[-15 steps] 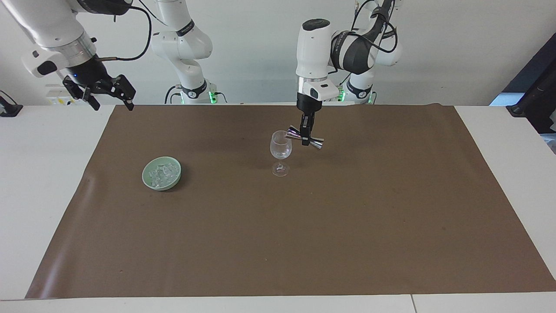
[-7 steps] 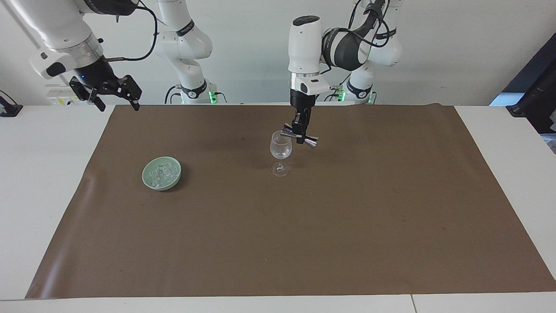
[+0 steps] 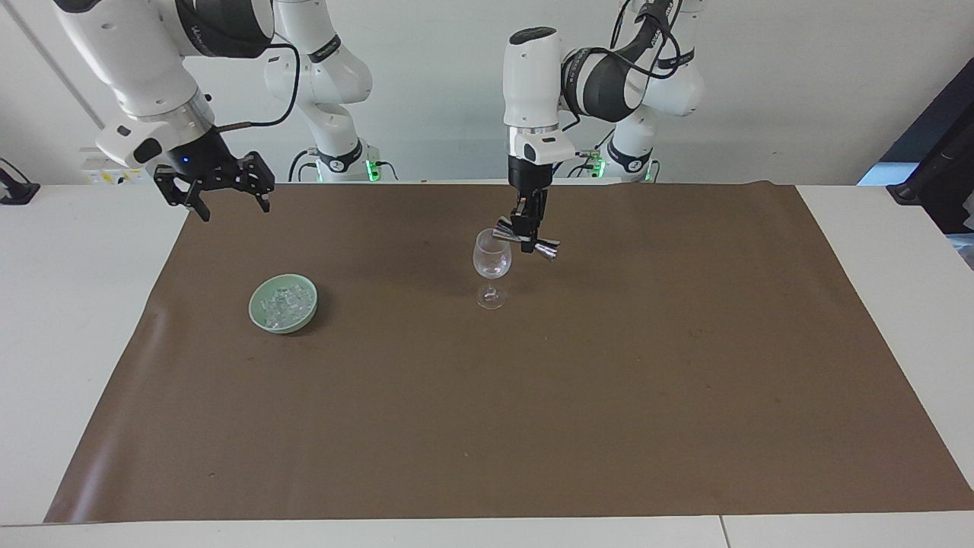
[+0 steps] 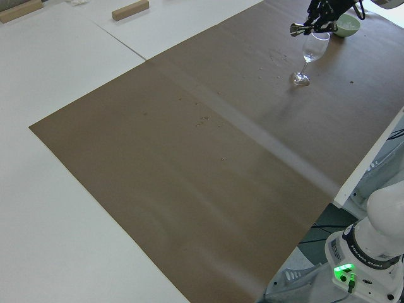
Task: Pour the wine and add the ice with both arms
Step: 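Bring the jigger back with the left gripper while the right gripper reaches the bowl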
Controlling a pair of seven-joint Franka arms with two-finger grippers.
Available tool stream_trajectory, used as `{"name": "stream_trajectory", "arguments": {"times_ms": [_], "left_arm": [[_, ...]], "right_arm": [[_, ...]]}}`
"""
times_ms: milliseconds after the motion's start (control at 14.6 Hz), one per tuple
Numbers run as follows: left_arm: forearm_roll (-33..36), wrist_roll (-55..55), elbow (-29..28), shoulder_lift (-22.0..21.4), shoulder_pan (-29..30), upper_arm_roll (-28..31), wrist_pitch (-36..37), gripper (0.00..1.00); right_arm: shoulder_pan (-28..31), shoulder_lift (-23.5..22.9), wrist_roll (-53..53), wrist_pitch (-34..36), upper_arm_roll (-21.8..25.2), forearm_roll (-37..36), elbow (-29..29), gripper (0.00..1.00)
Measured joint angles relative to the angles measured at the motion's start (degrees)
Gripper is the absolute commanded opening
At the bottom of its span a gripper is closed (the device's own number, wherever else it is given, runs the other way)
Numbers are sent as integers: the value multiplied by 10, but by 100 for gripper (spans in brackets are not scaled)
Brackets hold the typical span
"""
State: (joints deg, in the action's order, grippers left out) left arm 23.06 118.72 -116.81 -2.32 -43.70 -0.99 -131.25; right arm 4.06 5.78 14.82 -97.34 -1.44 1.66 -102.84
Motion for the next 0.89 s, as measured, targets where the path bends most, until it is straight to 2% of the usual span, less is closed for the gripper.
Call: {"name": "stream_trajectory", "arguments": {"times_ms": [273,683,888], "left_arm": [[-23,3,1,-1,1,2,0,0],[-203,-4,4,-2,50,8,-30,0],[-321,-81,4,-1,92,9,-38,0]], "right_arm": [[0,8,77,-69,0,0,-59,100],[2,-1,170,-140,5,0,-129,100],[7,-15,196,-189,5,0,-167,100]]}}
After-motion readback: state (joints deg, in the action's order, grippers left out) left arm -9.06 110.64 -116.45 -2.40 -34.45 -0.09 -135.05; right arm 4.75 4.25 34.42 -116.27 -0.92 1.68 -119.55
